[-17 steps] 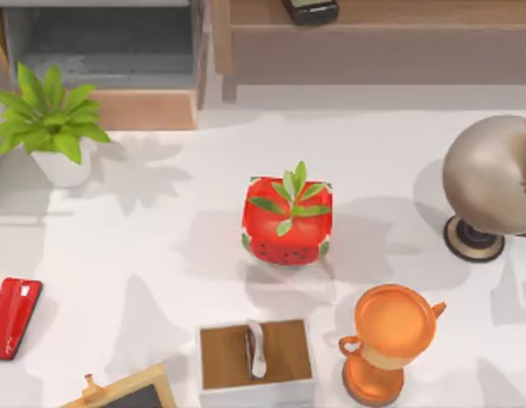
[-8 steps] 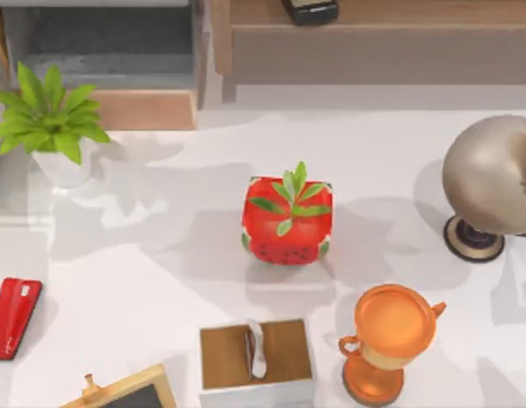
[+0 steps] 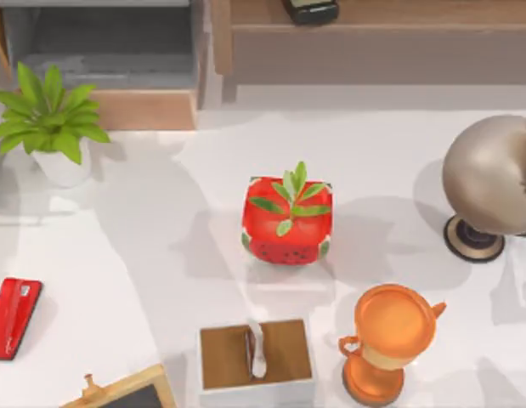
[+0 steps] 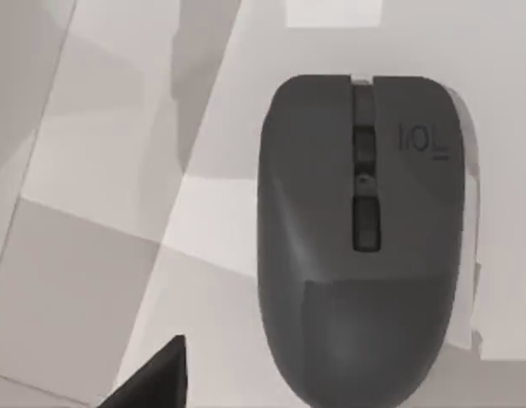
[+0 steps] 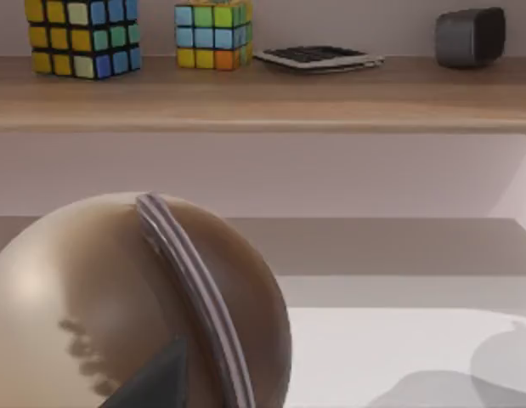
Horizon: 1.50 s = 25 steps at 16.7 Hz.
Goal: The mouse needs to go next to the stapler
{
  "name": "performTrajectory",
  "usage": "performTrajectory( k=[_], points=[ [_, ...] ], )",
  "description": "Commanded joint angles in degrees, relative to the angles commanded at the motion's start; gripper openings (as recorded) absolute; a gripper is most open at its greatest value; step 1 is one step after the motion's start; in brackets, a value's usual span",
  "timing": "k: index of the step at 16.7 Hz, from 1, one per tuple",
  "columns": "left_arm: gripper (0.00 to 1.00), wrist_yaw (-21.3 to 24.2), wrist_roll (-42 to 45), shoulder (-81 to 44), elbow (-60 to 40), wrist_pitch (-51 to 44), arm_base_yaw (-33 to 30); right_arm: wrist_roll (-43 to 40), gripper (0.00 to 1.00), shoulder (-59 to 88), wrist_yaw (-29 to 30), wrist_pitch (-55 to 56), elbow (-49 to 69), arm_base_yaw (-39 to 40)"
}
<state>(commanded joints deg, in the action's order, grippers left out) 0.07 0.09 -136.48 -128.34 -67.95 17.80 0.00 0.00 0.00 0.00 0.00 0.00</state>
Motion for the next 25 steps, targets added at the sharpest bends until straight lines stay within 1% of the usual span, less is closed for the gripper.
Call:
performTrajectory(
  k=[3, 6, 14, 25],
  points=[
    [1.00, 0.0, 0.1, -8.6, -8.4, -4.8, 0.8, 0.0, 1.00, 0.0, 0.0, 0.0, 0.0, 0.0],
    [1.00, 0.2, 0.2, -12.5, -12.1, -7.4, 0.4, 0.0, 1.00, 0.0, 0.0, 0.0, 0.0, 0.0],
    [1.00, 0.2, 0.2, -12.7, -11.9, -7.2, 0.5, 0.0, 1.00, 0.0, 0.0, 0.0, 0.0, 0.0],
    [1.00, 0.2, 0.3, -12.8, -8.5, -3.1, 0.5, 0.0, 1.00, 0.0, 0.0, 0.0, 0.0, 0.0]
  ],
)
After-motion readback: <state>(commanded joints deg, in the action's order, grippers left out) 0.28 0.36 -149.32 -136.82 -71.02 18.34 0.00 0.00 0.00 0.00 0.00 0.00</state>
